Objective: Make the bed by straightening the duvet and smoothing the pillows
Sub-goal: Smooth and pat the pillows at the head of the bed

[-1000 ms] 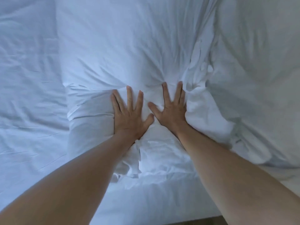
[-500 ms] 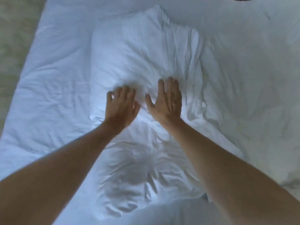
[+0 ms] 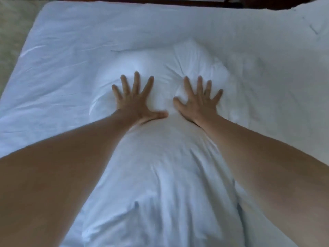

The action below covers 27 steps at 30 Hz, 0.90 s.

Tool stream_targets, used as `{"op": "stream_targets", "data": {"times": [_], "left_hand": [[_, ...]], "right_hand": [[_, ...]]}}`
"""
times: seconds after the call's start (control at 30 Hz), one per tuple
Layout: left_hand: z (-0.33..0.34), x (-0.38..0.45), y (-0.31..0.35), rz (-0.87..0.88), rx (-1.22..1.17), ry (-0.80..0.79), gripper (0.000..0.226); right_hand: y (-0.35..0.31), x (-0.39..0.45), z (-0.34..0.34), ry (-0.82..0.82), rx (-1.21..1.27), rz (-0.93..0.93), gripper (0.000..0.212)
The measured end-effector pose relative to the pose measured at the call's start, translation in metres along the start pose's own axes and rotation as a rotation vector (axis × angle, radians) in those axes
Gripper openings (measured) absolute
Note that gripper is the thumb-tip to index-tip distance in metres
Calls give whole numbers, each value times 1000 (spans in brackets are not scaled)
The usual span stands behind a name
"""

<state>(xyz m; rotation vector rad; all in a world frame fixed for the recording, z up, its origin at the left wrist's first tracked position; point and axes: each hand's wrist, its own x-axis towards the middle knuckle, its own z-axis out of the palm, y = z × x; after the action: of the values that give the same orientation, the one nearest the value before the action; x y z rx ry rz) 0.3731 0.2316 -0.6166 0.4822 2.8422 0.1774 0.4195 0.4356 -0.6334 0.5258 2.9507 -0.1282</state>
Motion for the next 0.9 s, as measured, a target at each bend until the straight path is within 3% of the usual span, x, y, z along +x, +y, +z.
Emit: {"op": "stream_targets", "data": {"times": [0.27,0.43,0.57,0.7,0.83,0.9], "left_hand": [[78,88,23,15,88,-7,132],[88,132,35,80,156,-34,145],[86,134,37,78,186,-31,141],[76,109,50,-15,185,7,123],[78,48,70,-137,194,52,80],[79,9,75,-176,197,85,67]], "right_hand": [[22,63,89,-43,-4,13,85],[25,84,101,-40,-63,-1,88],[24,90,97,-93,-50,1,83],[22,81,85,-116,-20,-9,81],[5,42,56,-231,55,89,78],[-6,3,50,-202,97,138,78]]}}
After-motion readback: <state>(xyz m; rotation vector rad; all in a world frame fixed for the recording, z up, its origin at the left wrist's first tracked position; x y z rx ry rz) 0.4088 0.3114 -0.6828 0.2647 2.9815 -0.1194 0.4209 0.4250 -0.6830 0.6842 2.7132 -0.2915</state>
